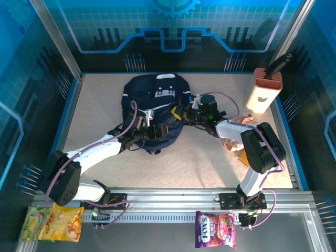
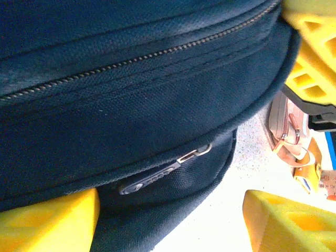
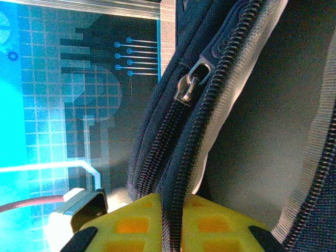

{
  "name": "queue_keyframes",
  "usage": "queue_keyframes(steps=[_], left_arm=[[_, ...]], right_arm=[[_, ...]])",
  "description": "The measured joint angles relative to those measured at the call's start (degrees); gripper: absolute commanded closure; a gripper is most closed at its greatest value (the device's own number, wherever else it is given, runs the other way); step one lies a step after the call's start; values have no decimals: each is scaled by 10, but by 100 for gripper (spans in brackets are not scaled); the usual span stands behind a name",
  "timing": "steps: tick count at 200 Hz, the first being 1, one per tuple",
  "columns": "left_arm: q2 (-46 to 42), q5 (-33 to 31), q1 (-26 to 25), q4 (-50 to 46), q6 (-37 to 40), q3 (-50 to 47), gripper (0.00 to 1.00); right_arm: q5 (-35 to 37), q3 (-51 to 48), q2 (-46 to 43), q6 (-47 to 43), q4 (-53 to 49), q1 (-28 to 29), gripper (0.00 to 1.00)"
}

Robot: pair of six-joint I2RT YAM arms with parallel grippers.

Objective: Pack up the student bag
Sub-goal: Unzip the student bag at the top-center of the table.

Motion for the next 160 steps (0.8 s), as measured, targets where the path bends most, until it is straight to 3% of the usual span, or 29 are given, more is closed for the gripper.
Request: queue_keyframes(steps=[47,78,128,160], left_arm=[[16,2,-3,40,-25,-9,29],[16,11,-3,79,-29,-25,37],[14,10,-5,103,-22,-37,61],[9,6,-9,112,-12,-39,67]], right_arm=[[2,1,0,2,0,0,87],[4,4,0,2,0,0,88],[4,4,0,7,3,0,88],[4,4,0,13,11,0,88]])
